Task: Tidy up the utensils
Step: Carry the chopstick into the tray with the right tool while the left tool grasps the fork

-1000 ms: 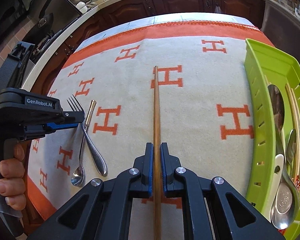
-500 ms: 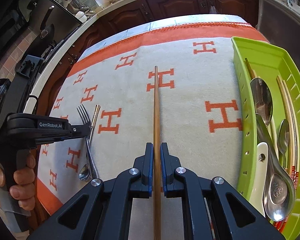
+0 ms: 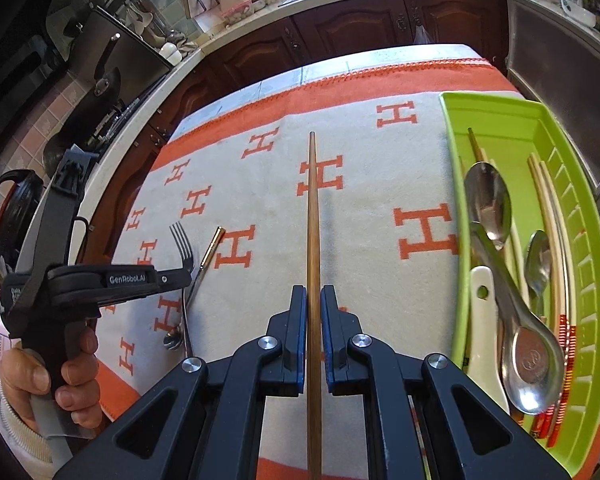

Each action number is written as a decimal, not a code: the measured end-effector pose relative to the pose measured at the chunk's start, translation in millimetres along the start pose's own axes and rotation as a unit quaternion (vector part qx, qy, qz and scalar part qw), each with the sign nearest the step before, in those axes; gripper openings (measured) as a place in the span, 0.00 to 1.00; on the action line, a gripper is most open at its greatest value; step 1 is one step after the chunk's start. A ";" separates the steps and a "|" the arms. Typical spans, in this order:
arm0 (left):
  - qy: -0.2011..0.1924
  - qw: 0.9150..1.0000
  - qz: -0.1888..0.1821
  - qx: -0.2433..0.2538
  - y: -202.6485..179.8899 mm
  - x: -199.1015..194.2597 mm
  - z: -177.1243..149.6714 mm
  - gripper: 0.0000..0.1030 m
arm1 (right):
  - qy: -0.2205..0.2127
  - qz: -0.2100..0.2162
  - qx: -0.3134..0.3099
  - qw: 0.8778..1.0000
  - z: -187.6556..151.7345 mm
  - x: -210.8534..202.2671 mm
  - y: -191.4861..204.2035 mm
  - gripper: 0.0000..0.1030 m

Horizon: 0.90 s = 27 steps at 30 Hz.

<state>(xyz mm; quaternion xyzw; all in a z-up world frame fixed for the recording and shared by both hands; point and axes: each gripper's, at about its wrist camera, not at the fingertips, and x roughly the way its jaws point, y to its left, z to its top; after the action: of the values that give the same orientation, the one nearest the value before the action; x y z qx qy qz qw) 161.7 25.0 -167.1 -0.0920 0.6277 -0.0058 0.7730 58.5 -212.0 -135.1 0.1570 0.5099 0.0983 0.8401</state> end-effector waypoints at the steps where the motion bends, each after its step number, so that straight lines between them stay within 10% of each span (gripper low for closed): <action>1: -0.002 1.000 -0.004 0.003 0.5 -5.1 -2.8 0.02 | -0.004 0.003 0.004 1.000 -0.9 -6.1 -2.2 0.06; 16: -0.051 0.986 -0.102 0.122 -79.7 -96.2 -44.2 0.00 | -0.060 -0.006 0.073 0.996 -19.7 -103.4 -74.5 0.06; 27: -0.045 0.987 -0.042 0.152 -77.0 -56.0 -33.4 0.00 | -0.057 -0.043 0.120 0.990 -21.5 -103.0 -137.5 0.07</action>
<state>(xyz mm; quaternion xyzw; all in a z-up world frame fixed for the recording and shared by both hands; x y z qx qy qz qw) 125.5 -48.2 -107.8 -0.0004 0.5800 -0.1296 0.8042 -7.4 -370.0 -109.3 0.2395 0.4759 -0.0088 0.8462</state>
